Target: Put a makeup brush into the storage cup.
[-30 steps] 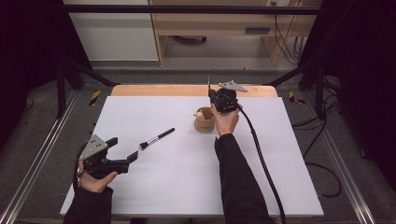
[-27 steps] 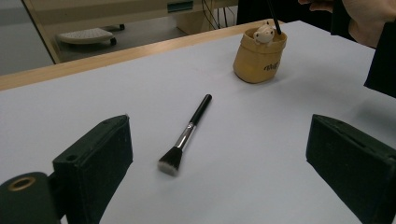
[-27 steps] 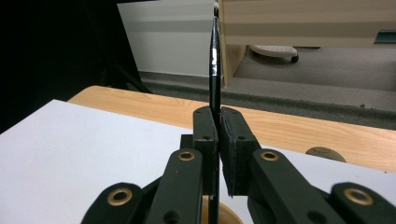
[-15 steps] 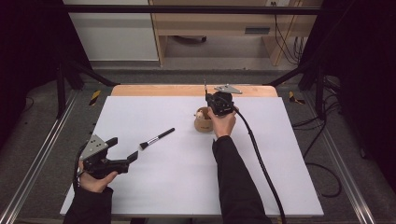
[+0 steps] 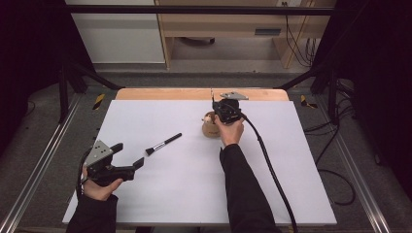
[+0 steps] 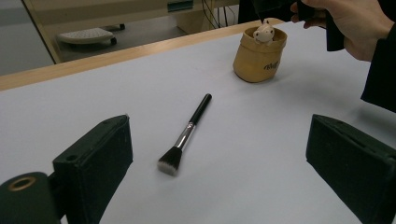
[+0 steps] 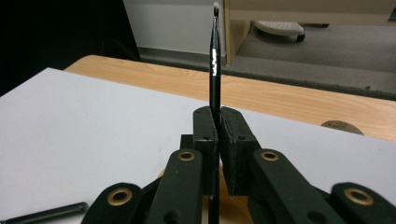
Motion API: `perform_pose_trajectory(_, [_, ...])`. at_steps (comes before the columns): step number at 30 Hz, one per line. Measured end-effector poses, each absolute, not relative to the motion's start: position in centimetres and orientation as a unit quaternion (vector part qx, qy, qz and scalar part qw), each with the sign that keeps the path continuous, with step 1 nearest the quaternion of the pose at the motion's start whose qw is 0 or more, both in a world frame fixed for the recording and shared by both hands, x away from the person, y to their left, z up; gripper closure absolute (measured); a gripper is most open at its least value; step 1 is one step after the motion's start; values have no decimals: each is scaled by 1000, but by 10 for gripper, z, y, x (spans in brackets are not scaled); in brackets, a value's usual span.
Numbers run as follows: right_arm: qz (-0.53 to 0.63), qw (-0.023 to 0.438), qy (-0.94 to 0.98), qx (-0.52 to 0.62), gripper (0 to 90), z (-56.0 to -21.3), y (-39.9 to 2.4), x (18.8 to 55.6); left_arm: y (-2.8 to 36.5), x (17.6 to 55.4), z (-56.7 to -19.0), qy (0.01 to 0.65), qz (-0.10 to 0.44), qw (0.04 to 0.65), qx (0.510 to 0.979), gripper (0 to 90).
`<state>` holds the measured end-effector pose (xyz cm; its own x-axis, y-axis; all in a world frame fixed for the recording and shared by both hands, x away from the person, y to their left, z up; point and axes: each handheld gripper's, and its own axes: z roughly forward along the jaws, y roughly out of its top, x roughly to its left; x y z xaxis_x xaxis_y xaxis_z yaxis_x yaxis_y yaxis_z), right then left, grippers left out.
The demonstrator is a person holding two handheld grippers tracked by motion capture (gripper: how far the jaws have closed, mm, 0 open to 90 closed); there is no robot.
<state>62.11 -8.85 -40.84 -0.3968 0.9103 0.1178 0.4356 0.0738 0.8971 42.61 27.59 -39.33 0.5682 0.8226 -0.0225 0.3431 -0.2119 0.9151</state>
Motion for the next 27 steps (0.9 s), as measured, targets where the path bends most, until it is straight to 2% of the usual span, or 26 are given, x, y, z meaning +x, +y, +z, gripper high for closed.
perform_pose_trajectory(11, [454, 245, 705, 487, 854, -415, -96, 614, 274, 425, -393, 391, 247, 487, 741, 66])
perform_pose_trajectory(16, [448, 227, 711, 491, 850, -418, -103, 608, 273, 425, -393, 390, 246, 486, 742, 66])
perform_pose_trajectory(22, [456, 219, 714, 483, 805, -415, -111, 598, 272, 425, -393, 390, 246, 485, 743, 66])
perform_pose_trajectory(27, [470, 216, 718, 465, 702, -407, -120, 583, 272, 426, -393, 390, 246, 485, 744, 66])
